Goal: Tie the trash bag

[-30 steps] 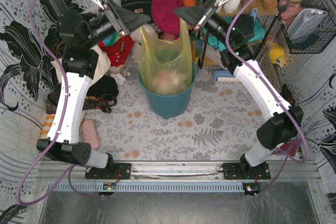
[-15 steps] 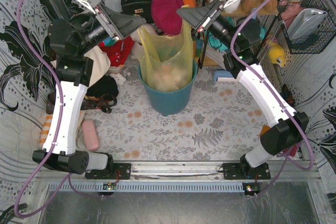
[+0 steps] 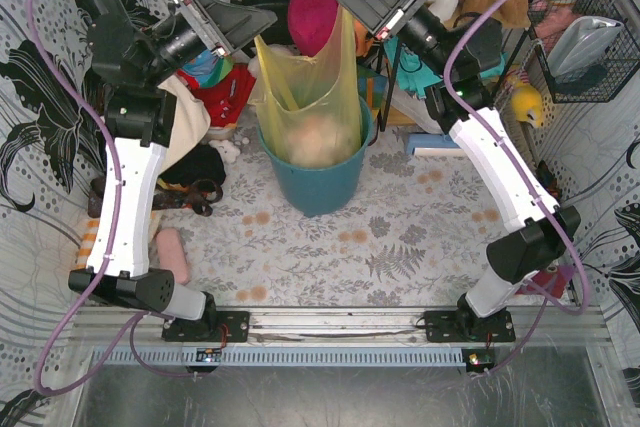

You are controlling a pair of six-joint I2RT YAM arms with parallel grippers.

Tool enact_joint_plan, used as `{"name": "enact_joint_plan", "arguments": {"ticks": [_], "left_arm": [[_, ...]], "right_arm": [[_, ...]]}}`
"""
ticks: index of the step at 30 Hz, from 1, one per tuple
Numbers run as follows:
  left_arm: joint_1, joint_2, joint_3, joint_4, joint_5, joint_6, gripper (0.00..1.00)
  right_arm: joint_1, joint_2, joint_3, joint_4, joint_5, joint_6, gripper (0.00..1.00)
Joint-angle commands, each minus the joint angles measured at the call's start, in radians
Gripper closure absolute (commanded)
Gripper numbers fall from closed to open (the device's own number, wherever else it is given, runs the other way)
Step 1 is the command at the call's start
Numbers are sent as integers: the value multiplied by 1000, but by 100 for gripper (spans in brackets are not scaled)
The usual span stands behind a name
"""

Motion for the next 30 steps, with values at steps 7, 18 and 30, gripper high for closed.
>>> {"name": "enact_joint_plan", "arguments": {"ticks": [7, 18, 30], "left_arm": [[8, -72, -190, 44, 39, 24, 36], [12, -96, -65, -403, -43, 312, 32], [12, -167, 81, -669, -183, 466, 30]], "right_arm": [[4, -97, -187, 26, 2, -42, 73], [4, -123, -178, -152, -40, -168, 59], [4, -185, -35, -469, 2, -569, 50]]}}
